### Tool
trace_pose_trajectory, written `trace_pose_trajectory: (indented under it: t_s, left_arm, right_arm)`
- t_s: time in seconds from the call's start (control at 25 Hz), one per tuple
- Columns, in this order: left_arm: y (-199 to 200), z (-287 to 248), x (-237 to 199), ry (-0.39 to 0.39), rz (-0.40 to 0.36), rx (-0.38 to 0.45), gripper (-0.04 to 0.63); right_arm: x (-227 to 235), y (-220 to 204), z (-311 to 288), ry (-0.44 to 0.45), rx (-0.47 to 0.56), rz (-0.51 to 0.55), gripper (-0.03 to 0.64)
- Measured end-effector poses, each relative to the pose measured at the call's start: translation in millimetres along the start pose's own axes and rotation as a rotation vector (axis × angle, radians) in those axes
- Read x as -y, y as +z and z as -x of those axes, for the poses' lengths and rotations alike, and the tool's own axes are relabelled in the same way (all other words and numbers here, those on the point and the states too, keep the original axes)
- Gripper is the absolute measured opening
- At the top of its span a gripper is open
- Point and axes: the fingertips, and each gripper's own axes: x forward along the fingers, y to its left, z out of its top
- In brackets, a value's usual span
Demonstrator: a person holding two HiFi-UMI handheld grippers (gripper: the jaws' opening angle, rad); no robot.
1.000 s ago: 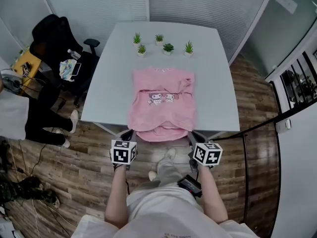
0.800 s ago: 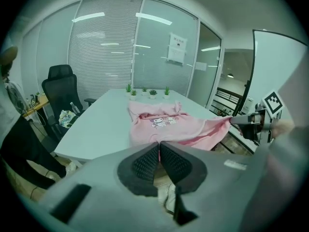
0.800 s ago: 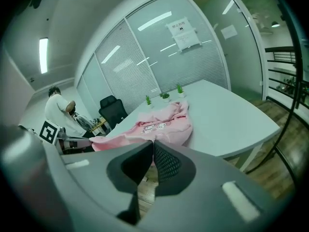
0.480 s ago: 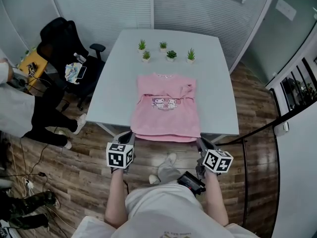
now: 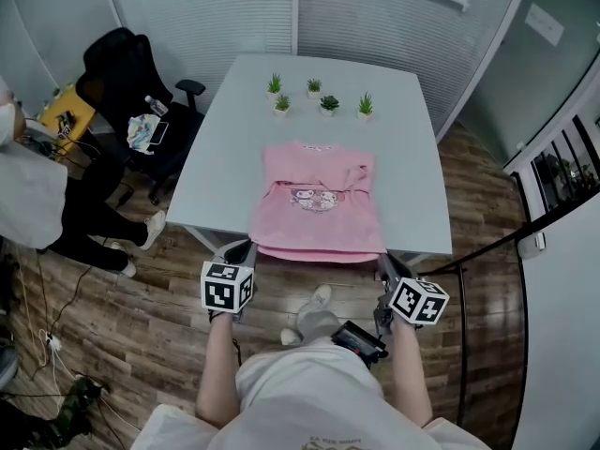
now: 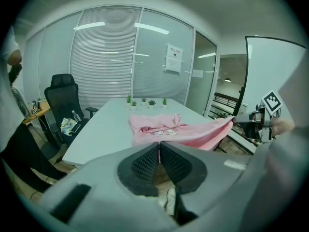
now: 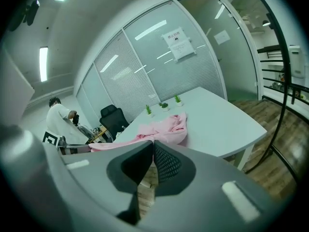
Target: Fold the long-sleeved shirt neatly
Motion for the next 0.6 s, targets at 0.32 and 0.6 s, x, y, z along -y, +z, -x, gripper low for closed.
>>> trace_pose_trajectory:
  t_s: [0.32, 0.6]
  left_arm:
    - [24, -25, -13, -0.005, -0.006, 0.004, 0.018]
    - [53, -60, -31, -0.016, -0.016, 0.004, 0.018]
  right_arm:
    - [9, 24, -22, -0.063, 0.017, -0.003, 0.018]
    - [17, 56, -54, -0.063, 0.045, -0.013, 0.018]
